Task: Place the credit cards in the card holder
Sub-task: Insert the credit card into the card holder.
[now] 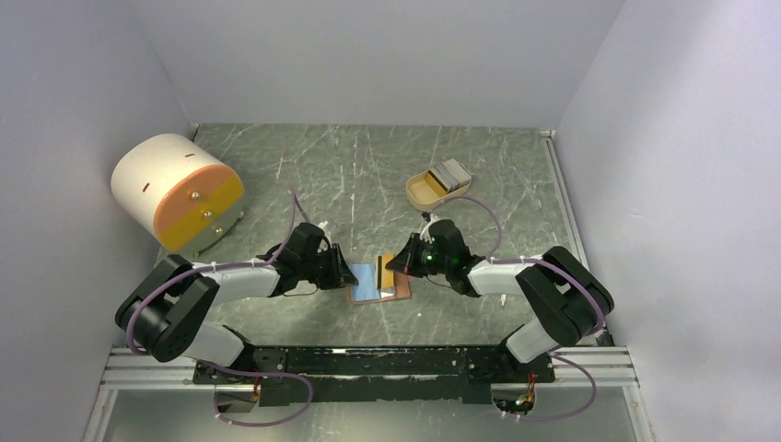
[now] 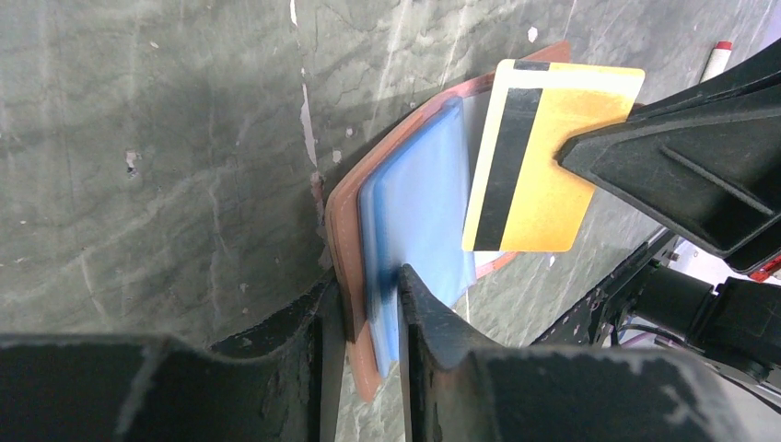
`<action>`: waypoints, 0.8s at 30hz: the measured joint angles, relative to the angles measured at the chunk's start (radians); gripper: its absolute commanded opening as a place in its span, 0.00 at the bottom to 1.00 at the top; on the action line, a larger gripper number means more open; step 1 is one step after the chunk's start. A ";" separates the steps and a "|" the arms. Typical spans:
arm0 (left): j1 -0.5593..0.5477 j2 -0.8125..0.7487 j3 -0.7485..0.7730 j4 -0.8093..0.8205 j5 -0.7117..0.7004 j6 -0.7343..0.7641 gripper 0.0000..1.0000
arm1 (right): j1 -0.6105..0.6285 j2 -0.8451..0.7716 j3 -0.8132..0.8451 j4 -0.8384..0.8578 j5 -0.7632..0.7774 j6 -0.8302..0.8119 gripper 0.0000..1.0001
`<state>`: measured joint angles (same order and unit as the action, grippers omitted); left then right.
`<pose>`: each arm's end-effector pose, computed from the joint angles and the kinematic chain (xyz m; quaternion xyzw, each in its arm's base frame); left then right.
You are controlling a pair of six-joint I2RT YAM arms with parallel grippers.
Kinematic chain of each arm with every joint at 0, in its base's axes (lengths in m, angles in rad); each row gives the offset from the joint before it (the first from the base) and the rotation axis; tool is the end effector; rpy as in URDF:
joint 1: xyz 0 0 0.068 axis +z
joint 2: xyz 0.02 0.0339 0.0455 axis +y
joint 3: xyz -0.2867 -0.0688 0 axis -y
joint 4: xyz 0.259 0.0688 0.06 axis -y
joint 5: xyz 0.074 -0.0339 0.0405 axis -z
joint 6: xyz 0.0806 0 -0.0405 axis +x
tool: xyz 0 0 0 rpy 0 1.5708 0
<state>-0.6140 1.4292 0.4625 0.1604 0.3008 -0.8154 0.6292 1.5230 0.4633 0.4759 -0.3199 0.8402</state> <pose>0.2155 -0.1812 0.1093 -0.0366 0.9183 -0.3467 0.1874 0.2364 0.2035 0.1204 0.0165 0.8726 0.4176 0.2530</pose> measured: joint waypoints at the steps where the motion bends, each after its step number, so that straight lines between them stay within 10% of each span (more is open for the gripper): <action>1: 0.000 0.000 0.000 0.000 0.000 0.000 0.30 | -0.001 0.002 0.000 0.004 -0.002 -0.001 0.00; 24: 0.002 0.011 -0.011 0.038 0.016 0.000 0.31 | -0.027 0.067 -0.061 0.187 -0.043 -0.006 0.00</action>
<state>-0.6121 1.4403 0.4511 0.1986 0.3164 -0.8154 0.6018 1.5902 0.4019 0.6624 -0.3634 0.8341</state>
